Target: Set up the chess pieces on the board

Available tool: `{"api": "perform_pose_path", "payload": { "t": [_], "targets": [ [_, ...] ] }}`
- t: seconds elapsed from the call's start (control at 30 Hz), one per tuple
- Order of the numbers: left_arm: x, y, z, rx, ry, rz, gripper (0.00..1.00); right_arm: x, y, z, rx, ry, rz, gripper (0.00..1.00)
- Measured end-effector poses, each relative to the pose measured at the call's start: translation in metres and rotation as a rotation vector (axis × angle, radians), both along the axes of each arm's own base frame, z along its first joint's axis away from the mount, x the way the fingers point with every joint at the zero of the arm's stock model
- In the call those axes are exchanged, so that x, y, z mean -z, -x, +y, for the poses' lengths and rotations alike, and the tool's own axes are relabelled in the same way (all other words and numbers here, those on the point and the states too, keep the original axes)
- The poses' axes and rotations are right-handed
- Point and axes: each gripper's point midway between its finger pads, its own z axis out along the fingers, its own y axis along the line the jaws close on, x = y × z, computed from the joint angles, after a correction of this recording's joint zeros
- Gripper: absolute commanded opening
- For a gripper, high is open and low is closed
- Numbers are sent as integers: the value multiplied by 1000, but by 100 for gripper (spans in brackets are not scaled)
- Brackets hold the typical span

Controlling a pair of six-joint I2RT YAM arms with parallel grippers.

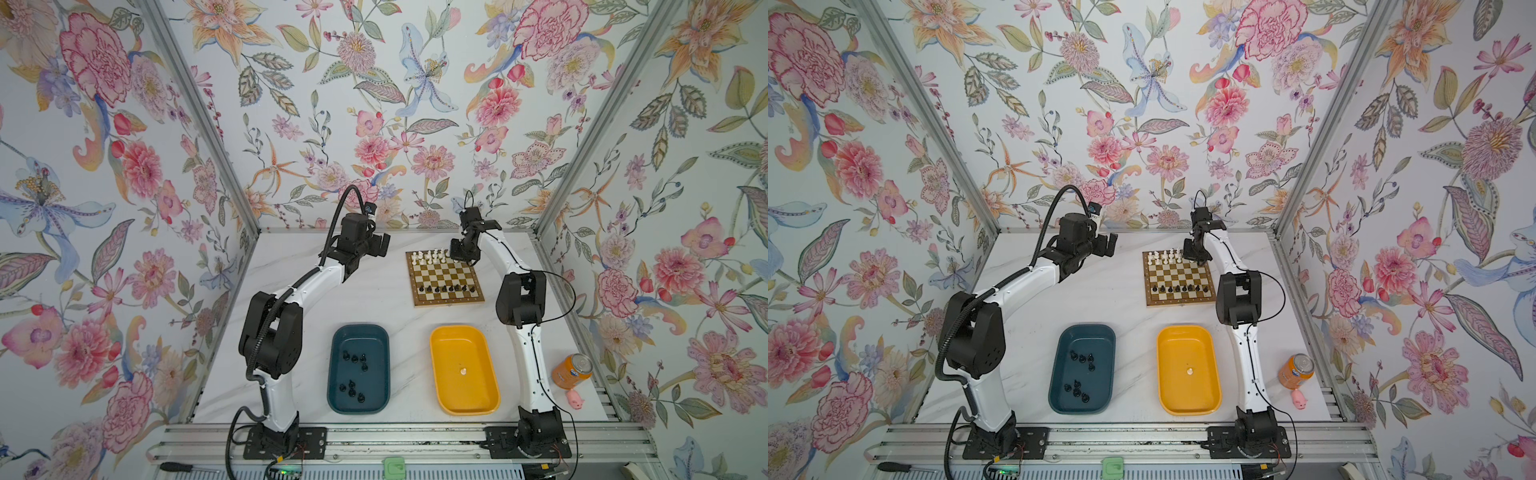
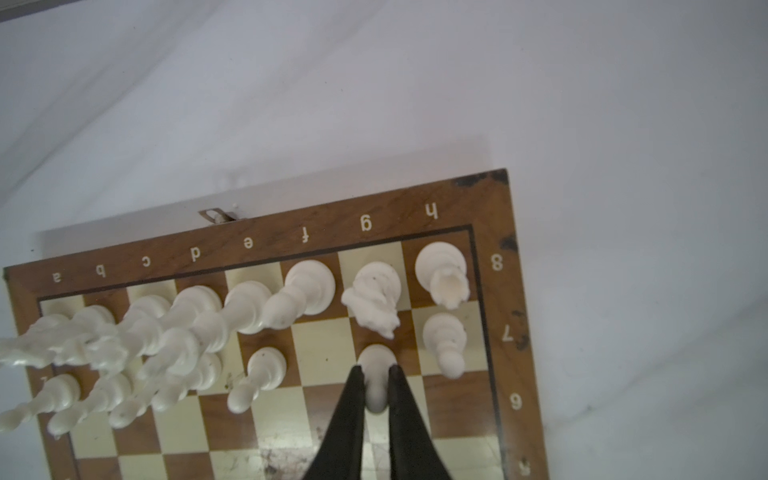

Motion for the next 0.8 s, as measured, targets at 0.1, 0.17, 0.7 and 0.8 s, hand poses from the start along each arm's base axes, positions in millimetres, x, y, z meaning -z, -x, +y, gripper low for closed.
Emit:
{"api": "perform_pose_path", "payload": {
  "t": [0.1,0.17,0.7,0.8],
  "targets": [
    [0,0,0,-1,0,0,99,0,0,-2,4,5,-1,14],
    [0,0,1,-2,0,0,98,0,-1,-3,6,5,-1,14],
    [0,0,1,-3,0,0,98,2,-3,-3,7,3,-4,15],
    [0,-1,2,-4,0,0,99,4,-3,-3,6,1,0,19]
  ]
}}
